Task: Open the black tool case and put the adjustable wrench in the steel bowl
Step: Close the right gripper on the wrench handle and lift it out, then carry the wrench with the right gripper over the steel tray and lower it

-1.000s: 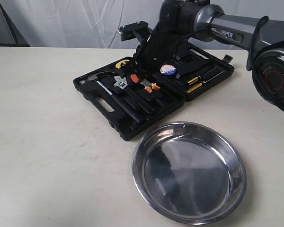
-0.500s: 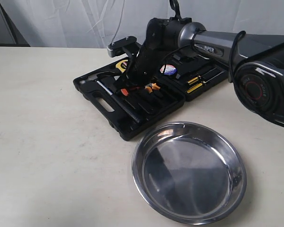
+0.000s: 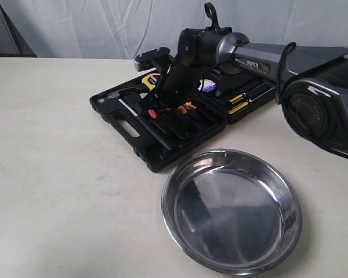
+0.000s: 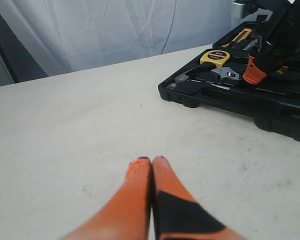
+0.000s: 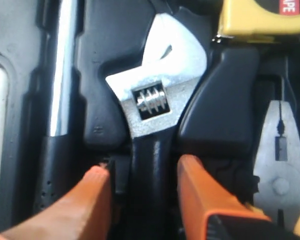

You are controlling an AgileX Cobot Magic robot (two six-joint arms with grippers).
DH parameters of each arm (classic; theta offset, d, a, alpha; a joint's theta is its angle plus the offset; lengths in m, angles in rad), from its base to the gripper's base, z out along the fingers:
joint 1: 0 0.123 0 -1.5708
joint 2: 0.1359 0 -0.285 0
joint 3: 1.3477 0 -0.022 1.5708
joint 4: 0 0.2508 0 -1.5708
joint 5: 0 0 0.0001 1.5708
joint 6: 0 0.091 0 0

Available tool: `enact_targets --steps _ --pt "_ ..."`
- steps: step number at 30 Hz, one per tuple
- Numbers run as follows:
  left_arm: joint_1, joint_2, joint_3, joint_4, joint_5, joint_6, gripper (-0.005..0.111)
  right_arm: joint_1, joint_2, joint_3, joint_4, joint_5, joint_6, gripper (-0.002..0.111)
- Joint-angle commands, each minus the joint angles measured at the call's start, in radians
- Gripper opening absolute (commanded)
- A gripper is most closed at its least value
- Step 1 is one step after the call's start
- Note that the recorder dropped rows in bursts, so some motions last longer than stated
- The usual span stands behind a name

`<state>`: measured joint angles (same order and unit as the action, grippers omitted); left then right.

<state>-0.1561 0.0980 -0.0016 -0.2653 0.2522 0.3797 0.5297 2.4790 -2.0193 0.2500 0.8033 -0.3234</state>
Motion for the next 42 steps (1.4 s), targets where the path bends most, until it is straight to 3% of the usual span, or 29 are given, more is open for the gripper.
enact_targets --steps 1,5,18,31,35,40,42 --pt "-0.006 -0.005 0.002 -0.004 -0.013 -0.004 0.000 0.002 0.020 0.000 -0.039 0.039 0.009 0.030" --pt "-0.006 -0.005 0.002 -0.004 -0.013 -0.004 0.000 0.002 0.020 0.000 -0.039 0.050 0.009 -0.001" --pt "-0.006 -0.005 0.002 -0.004 -0.013 -0.004 0.000 0.002 -0.109 0.000 0.010 -0.113 0.009 -0.001" --pt "-0.006 -0.005 0.002 -0.004 -0.013 -0.004 0.000 0.002 -0.245 0.015 0.010 0.089 0.012 -0.001" --pt "-0.006 -0.005 0.002 -0.004 -0.013 -0.004 0.000 0.000 -0.394 0.194 -0.047 0.086 0.057 -0.001" --pt "-0.006 -0.005 0.002 -0.004 -0.013 -0.004 0.000 0.000 -0.643 0.587 -0.061 -0.088 0.114 -0.001" --pt "-0.006 -0.005 0.002 -0.004 -0.013 -0.004 0.000 0.000 -0.840 0.851 -0.062 -0.223 0.180 -0.001"
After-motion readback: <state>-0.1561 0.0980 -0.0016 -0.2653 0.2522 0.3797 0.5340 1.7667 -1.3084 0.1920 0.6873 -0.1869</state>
